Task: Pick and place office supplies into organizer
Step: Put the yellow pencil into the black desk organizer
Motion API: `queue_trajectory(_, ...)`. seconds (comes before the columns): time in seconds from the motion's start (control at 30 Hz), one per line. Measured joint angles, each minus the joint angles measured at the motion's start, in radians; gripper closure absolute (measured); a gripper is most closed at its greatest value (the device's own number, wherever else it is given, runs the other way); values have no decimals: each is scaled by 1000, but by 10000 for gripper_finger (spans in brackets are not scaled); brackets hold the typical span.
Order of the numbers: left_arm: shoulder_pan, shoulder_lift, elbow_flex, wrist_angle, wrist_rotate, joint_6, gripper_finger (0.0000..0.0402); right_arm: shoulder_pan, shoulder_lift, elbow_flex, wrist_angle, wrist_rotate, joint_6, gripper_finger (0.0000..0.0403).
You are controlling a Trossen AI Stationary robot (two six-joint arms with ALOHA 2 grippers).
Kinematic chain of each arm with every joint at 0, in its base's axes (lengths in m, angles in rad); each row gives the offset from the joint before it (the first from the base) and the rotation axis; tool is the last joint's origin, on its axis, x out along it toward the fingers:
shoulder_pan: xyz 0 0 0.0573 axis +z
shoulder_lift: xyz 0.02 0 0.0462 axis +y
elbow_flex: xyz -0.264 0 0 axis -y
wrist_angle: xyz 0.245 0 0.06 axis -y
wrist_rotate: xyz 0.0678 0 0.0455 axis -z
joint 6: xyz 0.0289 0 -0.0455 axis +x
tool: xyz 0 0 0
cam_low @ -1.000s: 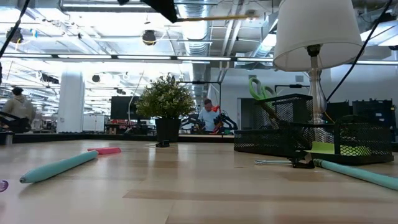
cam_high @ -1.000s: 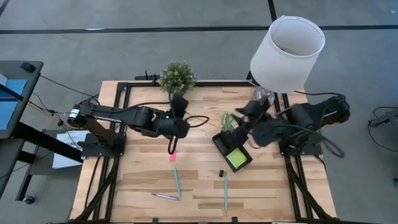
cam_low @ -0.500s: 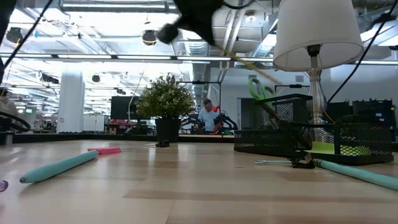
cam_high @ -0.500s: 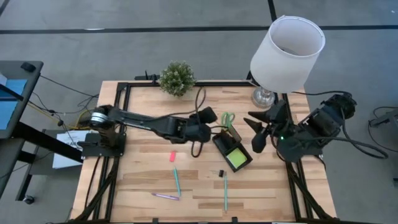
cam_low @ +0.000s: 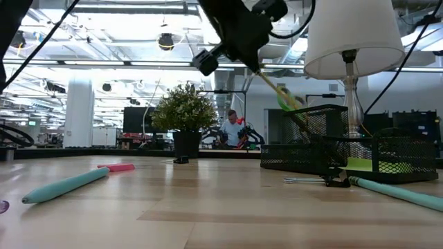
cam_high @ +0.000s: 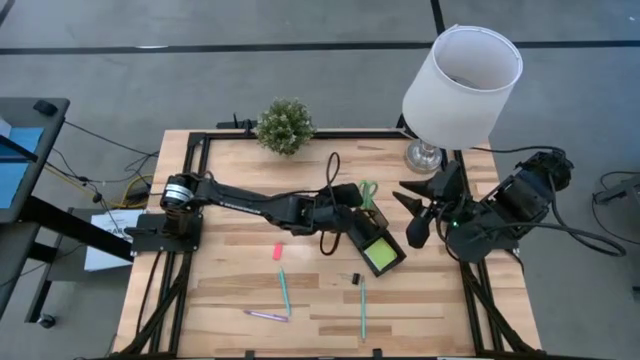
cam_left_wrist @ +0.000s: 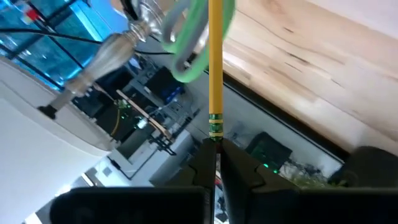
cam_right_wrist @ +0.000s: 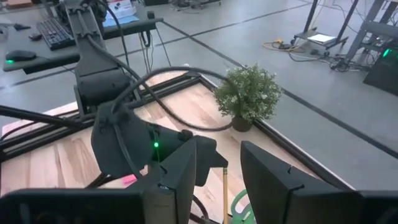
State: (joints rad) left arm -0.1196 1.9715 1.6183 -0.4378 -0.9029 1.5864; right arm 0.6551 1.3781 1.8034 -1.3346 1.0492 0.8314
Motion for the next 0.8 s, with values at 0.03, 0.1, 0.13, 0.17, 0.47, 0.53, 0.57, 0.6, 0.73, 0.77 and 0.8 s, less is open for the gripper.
queue_trajectory(0.03, 0, 4, 1, 19, 7, 5, 401, 0, 0, 0, 0, 0, 0, 284)
queue_trajectory(0.1, 0, 10, 0, 48, 4, 0, 401, 0, 0, 0, -1, 0, -2, 284)
queue_trajectory(0.13, 0, 15, -1, 71, 5, -4, 401, 0, 0, 0, -5, 0, -2, 284)
queue_trajectory(0.17, 0, 22, 1, 102, 11, -5, 401, 0, 0, 0, -12, -1, -2, 284)
queue_trajectory(0.47, -1, 28, -1, 81, 92, 57, 401, 2, 0, 0, -43, -45, -1, 284)
queue_trajectory(0.53, 3, 28, -1, 72, 84, 81, 401, 2, 0, 0, -43, -53, -1, 284)
queue_trajectory(0.57, 7, 28, -1, 63, 82, 83, 401, 2, 1, 0, -43, -53, -1, 284)
queue_trajectory(0.6, 10, 28, -1, 54, 74, 84, 401, 2, 1, 0, -43, -53, -1, 284)
queue_trajectory(0.73, 22, 28, -1, 56, 29, 153, 401, 2, 1, 0, -43, -54, -1, 284)
queue_trajectory(0.77, 26, 28, 1, 55, 28, 178, 401, 2, 1, 0, -43, -53, -1, 284)
queue_trajectory(0.8, 29, 28, 5, 62, 30, 205, 401, 2, 1, 0, -42, -53, 0, 284)
